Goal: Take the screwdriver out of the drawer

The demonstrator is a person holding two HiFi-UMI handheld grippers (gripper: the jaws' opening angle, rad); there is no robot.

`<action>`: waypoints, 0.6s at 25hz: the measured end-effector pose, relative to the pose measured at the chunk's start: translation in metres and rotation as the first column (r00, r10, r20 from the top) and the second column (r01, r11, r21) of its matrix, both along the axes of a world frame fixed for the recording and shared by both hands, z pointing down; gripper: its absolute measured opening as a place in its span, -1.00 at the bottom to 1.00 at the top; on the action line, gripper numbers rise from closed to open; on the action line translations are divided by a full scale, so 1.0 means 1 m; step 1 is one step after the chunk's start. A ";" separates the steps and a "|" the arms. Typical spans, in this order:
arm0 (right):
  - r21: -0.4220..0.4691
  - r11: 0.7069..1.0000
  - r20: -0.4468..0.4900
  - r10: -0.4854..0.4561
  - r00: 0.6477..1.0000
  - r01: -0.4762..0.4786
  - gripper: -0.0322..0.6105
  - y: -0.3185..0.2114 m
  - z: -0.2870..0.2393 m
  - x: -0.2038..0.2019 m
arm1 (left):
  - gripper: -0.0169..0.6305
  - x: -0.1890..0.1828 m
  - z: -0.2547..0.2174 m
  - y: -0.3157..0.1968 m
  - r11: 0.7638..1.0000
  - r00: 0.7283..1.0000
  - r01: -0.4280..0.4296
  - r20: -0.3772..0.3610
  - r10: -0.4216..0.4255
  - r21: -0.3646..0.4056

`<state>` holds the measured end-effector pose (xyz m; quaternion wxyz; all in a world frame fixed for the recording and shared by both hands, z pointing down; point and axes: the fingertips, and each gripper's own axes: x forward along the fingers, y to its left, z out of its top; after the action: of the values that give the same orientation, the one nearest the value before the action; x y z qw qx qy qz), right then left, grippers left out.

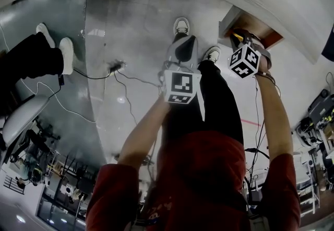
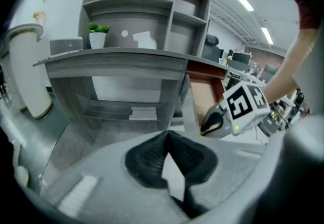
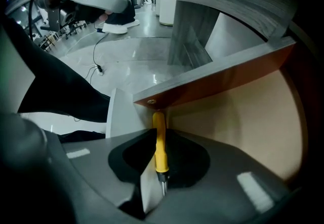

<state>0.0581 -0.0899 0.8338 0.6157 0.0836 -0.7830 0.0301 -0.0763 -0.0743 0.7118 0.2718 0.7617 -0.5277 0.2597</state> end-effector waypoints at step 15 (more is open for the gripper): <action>-0.082 0.994 -0.077 -0.076 0.994 0.070 -0.80 0.000 0.002 -0.001 | -0.94 0.004 0.002 -0.004 1.000 1.000 0.002 -0.005 -0.002 -0.010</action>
<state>0.0574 -0.0898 0.8358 0.6501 0.0318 -0.7583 0.0352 -0.0722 -0.0783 0.7140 0.2770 0.7605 -0.5265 0.2602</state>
